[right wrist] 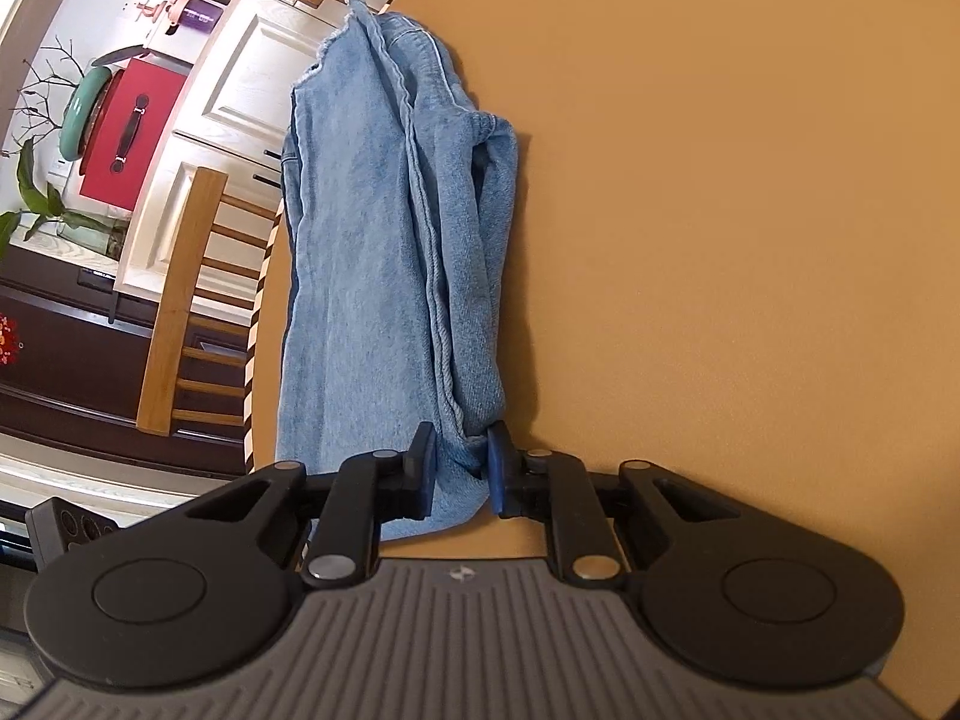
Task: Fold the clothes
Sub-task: 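Lift the held jeans end with both tools and fold it over the rest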
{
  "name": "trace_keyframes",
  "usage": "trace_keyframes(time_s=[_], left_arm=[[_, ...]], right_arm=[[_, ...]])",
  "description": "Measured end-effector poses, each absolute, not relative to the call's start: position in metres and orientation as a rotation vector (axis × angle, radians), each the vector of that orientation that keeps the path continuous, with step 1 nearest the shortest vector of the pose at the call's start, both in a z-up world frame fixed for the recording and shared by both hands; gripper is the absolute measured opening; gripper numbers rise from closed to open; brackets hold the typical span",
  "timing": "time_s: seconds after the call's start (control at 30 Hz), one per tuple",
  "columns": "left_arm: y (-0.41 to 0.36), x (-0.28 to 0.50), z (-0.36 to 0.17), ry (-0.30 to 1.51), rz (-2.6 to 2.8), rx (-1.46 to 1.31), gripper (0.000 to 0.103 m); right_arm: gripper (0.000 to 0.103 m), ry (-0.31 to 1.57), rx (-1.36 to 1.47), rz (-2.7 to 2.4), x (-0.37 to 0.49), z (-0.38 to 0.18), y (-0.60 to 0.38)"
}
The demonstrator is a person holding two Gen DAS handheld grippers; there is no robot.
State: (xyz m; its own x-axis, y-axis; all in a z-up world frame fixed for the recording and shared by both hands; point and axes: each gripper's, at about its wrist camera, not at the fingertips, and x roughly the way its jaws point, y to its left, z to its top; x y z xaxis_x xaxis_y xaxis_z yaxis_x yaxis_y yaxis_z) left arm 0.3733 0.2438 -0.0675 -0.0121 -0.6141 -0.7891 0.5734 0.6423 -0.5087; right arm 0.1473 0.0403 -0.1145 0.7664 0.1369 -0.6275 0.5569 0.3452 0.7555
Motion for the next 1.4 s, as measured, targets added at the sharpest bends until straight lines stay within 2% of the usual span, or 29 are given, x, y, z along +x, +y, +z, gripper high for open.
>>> trace_keyframes(time_s=[1.1,1.4], left_arm=[[0.244,0.377,-0.068,1.297,-0.942,-0.043,0.025],[0.255,0.369,-0.056,1.35,-0.935,-0.02,0.017]], right_arm=[[0.017,0.695,1.154,-0.33,0.15,-0.11,0.047],[0.016,0.75,1.061,-0.329,0.144,-0.086,0.065]])
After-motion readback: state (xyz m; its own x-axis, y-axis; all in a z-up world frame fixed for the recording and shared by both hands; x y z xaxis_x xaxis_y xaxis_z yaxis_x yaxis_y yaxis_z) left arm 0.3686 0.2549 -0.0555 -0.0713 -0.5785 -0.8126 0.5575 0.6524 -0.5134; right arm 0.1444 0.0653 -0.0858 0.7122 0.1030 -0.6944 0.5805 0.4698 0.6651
